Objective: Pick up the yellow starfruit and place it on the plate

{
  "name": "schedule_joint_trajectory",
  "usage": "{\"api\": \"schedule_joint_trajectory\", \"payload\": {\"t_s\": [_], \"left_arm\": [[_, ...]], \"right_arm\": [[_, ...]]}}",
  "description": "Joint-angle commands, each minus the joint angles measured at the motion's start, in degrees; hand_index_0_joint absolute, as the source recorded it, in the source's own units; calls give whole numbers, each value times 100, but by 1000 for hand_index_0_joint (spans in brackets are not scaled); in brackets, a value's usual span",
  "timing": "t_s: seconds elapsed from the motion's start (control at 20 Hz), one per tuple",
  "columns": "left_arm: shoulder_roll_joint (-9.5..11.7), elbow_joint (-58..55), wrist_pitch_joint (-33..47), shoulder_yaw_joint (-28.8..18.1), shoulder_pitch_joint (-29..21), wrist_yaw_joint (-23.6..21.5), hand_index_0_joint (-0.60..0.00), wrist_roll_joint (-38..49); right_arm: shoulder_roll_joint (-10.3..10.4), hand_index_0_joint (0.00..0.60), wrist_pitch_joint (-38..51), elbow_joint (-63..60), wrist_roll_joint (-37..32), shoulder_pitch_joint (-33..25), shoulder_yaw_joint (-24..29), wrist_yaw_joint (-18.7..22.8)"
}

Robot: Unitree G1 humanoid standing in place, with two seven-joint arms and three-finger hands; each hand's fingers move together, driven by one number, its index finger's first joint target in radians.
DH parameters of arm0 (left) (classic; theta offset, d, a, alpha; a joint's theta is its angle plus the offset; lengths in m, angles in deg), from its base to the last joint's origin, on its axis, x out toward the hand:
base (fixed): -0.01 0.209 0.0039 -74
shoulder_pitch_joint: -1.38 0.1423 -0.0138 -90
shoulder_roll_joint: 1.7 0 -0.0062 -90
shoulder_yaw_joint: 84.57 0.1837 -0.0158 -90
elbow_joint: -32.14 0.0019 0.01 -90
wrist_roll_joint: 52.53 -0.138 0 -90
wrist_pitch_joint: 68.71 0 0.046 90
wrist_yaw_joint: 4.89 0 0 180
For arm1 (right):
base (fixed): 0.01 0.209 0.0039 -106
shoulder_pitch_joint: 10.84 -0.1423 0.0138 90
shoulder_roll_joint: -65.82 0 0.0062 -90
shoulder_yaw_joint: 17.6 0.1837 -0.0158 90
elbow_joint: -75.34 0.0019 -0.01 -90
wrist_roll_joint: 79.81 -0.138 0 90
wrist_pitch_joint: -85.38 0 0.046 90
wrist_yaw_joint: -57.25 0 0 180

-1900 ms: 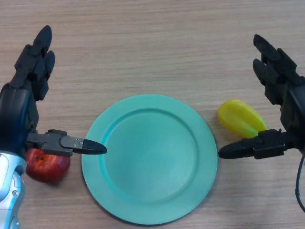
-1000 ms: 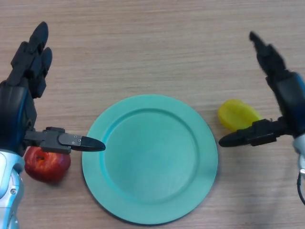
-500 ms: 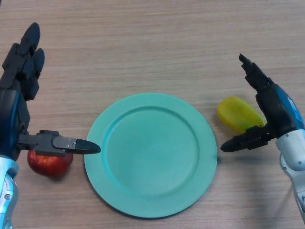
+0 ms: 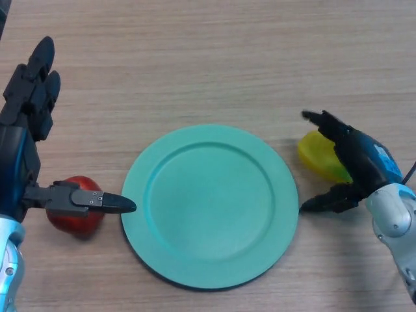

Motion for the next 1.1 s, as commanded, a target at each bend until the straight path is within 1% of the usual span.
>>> {"api": "schedule_joint_trajectory", "payload": {"t_s": [0.05, 0.15, 0.3, 0.35, 0.4, 0.45, 0.55, 0.6, 0.65, 0.7, 0.75, 0.8, 0.85, 1.0, 1.05, 1.1], "left_arm": [[216, -244, 753, -396, -174, -93, 0, 254], [235, -230, 743, -413, -173, -77, 0, 289], [231, -183, 779, -426, -202, -102, 0, 313], [234, -165, 802, -414, -205, -120, 0, 304], [231, -160, 829, -405, -194, -129, 0, 282], [226, -135, 860, -390, -199, -147, 0, 256], [230, -123, 814, -387, -212, -151, 0, 303], [237, -135, 776, -382, -222, -152, 0, 310], [247, -143, 738, -372, -236, -133, 0, 318], [248, -146, 732, -377, -234, -121, 0, 330], [257, -140, 699, -396, -250, -114, 0, 354], [262, -128, 674, -401, -270, -117, 0, 379], [261, -97, 702, -395, -284, -120, 0, 398], [250, -34, 836, -389, -274, -149, 0, 427], [265, -11, 841, -386, -292, -146, 0, 427], [261, 0, 870, -383, -287, -147, 0, 423]], "right_arm": [[-368, 600, 270, 16, 611, -361, 219, 591], [-320, 600, 211, 96, 412, -360, 309, 628], [-371, 600, 70, 408, 454, -341, 304, 617], [-346, 600, -69, 733, 352, -283, 341, 395], [-326, 600, -133, 926, 303, -251, 353, 316], [-253, 600, -236, 1329, 135, -169, 374, 147], [-136, 600, -402, 1921, 3, -62, 314, -47], [-40, 600, -483, 2190, -127, 12, 280, -198], [137, 600, -584, 2591, -394, 140, 193, -447], [236, 600, -642, 2820, -462, 223, 97, -561], [382, 600, -773, 3154, -503, 361, -46, -751], [479, 600, -830, 3322, -520, 436, -171, -842], [563, 600, -851, 3476, -558, 506, -412, -827], [620, 600, -897, 3569, -737, 679, -1109, -812], [626, 600, -753, 3438, -566, 724, -1346, -751], [627, 600, -609, 3298, -413, 706, -1422, -649]]}}
